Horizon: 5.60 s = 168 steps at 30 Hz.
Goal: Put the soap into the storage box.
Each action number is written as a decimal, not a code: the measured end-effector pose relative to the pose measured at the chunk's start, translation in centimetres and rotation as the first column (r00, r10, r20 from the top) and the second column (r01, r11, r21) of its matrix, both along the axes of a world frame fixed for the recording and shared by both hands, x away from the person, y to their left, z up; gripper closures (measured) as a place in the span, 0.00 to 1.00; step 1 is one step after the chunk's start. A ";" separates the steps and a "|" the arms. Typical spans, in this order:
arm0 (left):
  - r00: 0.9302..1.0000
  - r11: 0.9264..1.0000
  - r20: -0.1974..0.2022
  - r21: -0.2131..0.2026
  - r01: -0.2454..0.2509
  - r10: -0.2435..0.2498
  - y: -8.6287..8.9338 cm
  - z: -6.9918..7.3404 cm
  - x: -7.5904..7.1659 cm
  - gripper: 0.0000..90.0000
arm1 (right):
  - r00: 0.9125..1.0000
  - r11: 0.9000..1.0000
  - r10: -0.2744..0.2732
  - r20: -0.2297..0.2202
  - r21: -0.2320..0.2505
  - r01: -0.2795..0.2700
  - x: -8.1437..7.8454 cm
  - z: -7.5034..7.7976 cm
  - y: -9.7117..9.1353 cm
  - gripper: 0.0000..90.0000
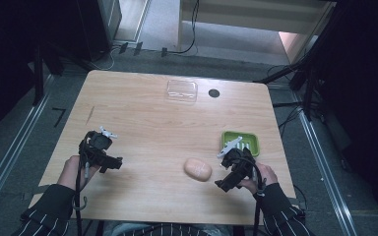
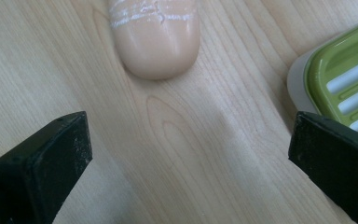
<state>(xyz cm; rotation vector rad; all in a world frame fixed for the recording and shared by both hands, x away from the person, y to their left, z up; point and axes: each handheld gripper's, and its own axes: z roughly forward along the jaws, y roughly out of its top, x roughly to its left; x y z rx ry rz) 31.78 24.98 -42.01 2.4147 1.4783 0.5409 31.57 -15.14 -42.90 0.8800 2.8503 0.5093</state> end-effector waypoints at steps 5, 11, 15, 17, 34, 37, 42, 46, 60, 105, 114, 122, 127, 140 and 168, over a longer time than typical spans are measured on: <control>1.000 1.000 -0.002 0.000 0.003 -0.003 -0.1 0.0 0.0 0.16 | 1.000 1.000 0.012 0.005 -0.009 -0.012 -0.1 -0.1 0.1 0.00; 1.000 1.000 -0.004 -0.004 0.001 -0.001 0.0 0.0 -0.1 0.16 | 1.000 1.000 0.016 0.006 -0.019 -0.016 -0.2 -0.1 0.3 0.00; 1.000 1.000 -0.001 -0.006 -0.001 0.001 0.1 0.0 -0.1 0.16 | 1.000 1.000 0.017 0.008 -0.023 -0.017 -0.1 0.1 0.5 0.00; 1.000 1.000 -0.003 -0.005 0.001 -0.001 0.0 0.0 -0.1 0.16 | 1.000 1.000 0.019 0.007 -0.020 -0.019 -0.1 0.1 0.6 0.00; 1.000 1.000 -0.004 -0.006 -0.002 0.002 0.1 0.0 -0.1 0.16 | 0.998 0.998 0.054 0.013 -0.042 -0.053 0.3 0.4 1.8 0.00; 1.000 1.000 0.003 -0.003 -0.004 0.004 0.1 0.0 -0.1 0.16 | 0.998 0.997 0.061 0.021 -0.047 -0.060 0.4 0.5 2.1 0.00; 1.000 1.000 0.000 -0.002 -0.004 0.004 0.1 0.0 -0.1 0.16 | 0.997 0.996 0.071 0.023 -0.063 -0.070 0.5 0.6 2.6 0.00; 1.000 1.000 -0.001 -0.002 -0.004 0.004 0.1 0.0 -0.1 0.16 | 0.997 0.995 0.076 0.025 -0.064 -0.074 0.8 0.6 2.9 0.00; 1.000 1.000 0.002 -0.002 -0.003 0.003 0.1 0.0 -0.1 0.16 | 0.998 0.996 0.063 0.024 -0.067 -0.062 1.7 0.8 3.4 0.00; 1.000 1.000 0.002 -0.003 -0.003 0.003 0.1 0.0 -0.1 0.16 | 0.990 0.986 0.128 -0.057 -0.103 -0.134 4.2 0.4 7.9 0.00; 1.000 1.000 -0.001 -0.003 -0.001 0.001 0.1 0.0 -0.1 0.16 | 0.986 0.980 0.144 -0.083 -0.129 -0.154 4.4 -0.6 8.9 0.00; 1.000 1.000 -0.001 -0.003 0.000 0.000 0.1 0.0 -0.1 0.16 | 0.984 0.977 0.145 -0.107 -0.140 -0.160 4.6 -1.4 9.0 0.06; 1.000 1.000 -0.001 -0.003 -0.001 0.001 0.1 -0.1 -0.1 0.16 | 0.983 0.978 0.145 -0.111 -0.134 -0.160 4.7 -1.7 8.9 0.11; 1.000 1.000 -0.002 -0.004 -0.002 0.002 0.2 0.0 -0.1 0.16 | 0.976 0.966 0.175 -0.128 -0.169 -0.196 5.0 -2.6 10.2 0.23; 1.000 1.000 -0.007 -0.006 0.002 -0.002 0.2 0.0 -0.1 0.16 | 0.972 0.949 0.189 -0.138 -0.230 -0.217 4.5 -3.4 10.6 0.37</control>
